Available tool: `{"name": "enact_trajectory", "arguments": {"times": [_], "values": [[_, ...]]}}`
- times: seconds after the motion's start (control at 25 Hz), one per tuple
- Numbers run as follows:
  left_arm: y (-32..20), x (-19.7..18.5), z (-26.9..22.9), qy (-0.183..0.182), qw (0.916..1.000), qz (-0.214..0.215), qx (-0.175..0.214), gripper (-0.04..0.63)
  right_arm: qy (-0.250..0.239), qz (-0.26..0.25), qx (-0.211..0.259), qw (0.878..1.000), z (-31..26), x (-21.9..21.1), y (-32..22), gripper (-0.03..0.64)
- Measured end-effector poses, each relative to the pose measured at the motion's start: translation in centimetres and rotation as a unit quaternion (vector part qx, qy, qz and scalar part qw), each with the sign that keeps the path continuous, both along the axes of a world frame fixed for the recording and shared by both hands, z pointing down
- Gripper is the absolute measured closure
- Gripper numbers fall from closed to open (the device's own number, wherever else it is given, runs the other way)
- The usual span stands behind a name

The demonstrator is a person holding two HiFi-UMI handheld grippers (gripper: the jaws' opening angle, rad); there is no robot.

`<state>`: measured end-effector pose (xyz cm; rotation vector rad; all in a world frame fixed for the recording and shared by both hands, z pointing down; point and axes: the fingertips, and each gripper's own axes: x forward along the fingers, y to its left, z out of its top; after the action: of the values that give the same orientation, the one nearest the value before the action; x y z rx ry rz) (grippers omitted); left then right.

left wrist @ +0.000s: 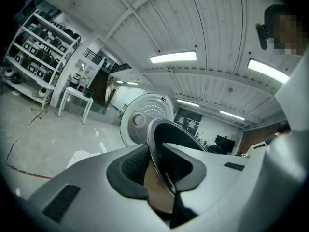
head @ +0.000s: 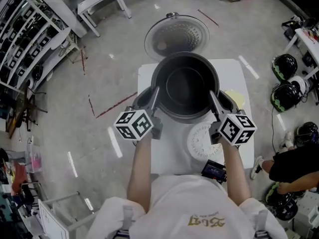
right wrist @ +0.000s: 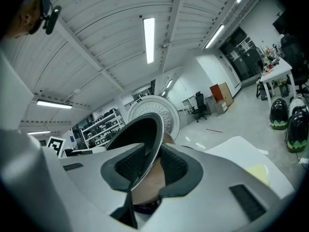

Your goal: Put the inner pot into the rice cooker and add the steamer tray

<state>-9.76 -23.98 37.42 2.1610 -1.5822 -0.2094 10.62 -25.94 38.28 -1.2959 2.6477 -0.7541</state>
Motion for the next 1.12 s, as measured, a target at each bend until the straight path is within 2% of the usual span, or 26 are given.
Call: {"name": "enact_trajectory", "arguments": {"times": [0.44,0.84,1.12], "values": [[-1.6,0.1,3.1,-0.003,0.9992,-0.021,-0.035,0.495,0.010,-0.026,-0.035,0.999,3.0,-0.1,-2.6,0.502],[-3.2,0.0,5.9,-0.009,0.9968,-0.022,-0.077,0.489,0.031,-0.038,-0.062,0.997,5.6,-0.4,-4.5,0.499],[-3.7,-0.1,7.7,-0.044,0.9934,-0.028,-0.102,0.480,0.058,-0.048,-0.052,0.996,6.7,-0.6,-5.1,0.491]]}}
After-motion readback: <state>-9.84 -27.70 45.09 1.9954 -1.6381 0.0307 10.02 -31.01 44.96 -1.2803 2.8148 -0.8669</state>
